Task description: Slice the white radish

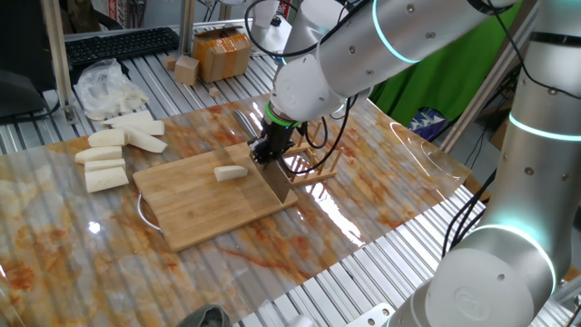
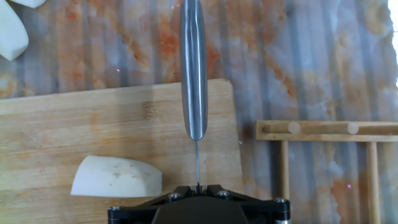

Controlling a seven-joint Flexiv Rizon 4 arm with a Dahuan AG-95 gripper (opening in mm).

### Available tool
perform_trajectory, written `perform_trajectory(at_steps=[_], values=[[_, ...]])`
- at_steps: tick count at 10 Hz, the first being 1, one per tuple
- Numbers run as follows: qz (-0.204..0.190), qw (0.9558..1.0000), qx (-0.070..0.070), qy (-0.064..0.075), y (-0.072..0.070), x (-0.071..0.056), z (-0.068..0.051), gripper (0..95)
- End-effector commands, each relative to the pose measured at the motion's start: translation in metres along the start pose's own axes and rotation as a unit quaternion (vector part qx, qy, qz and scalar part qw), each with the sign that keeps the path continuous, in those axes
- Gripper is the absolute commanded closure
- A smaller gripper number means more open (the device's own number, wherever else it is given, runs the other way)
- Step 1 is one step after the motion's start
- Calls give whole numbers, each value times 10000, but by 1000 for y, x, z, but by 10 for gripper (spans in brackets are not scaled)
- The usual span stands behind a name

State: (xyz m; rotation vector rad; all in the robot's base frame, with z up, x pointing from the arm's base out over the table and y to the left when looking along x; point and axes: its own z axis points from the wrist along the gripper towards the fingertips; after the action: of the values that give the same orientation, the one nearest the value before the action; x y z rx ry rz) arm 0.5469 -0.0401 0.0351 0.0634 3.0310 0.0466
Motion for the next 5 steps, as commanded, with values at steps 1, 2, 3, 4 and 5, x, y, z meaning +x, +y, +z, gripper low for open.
perform_trajectory(at_steps=[1, 2, 3, 4, 5], values=[[-27, 10000, 35, 57, 2, -5, -2, 950], [-28, 9999, 41, 116, 4, -7, -14, 950], [35, 9999, -43, 94, 5, -8, -23, 950], [21, 9999, -42, 94, 5, -8, -26, 950], [9, 9999, -21, 100, 6, -8, -32, 950]])
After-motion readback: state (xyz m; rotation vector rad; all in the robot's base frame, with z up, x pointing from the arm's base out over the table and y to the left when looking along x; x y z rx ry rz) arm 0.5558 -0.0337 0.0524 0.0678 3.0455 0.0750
